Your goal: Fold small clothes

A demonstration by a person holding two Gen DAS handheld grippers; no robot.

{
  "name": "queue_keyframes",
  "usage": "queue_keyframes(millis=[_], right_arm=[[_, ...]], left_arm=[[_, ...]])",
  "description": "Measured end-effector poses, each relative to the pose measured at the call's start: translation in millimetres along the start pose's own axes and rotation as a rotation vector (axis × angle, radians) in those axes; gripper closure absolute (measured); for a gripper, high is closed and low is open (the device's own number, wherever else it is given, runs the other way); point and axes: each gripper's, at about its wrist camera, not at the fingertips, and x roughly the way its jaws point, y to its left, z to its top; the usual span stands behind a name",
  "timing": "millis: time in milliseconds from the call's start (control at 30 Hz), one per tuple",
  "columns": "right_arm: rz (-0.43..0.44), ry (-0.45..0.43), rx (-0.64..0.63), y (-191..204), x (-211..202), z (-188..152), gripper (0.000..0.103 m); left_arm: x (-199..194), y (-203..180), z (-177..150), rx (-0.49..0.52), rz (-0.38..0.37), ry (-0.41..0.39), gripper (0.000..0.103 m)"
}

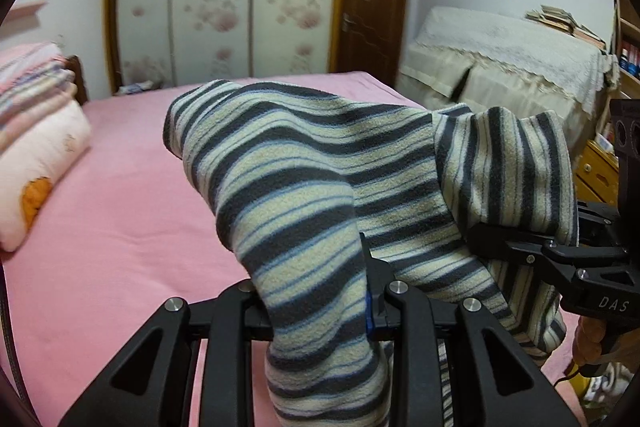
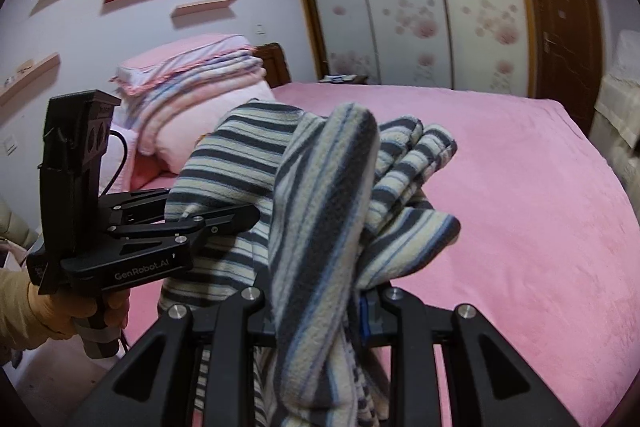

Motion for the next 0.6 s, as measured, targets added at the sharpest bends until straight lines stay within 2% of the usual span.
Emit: queue_keyframes(millis=[133,300,367,600], right_arm=[[0.034,-0.012,-0.014,25.3,19.0,19.8,0.078],[0.068,-0.011,0.004,37.6,65.1,41.4,0.078],[0.077,-0.003,0.035,35.6,88.3,47.5,0.078],[0.104,0.041,0.181,-5.7,179.4,69.7,0.078]], left_arm=[[-21.5,41.0,1.5,0.013,0.070,-0.035,0.077],[-15.7,91.4,9.2,0.041,0.136,-0.021,0.077],[1.3,108.8,17.8,0.046,0.149,0.002,0.076],[106.4,144.9,63.5,0.052,0.153,0.090,0.076]])
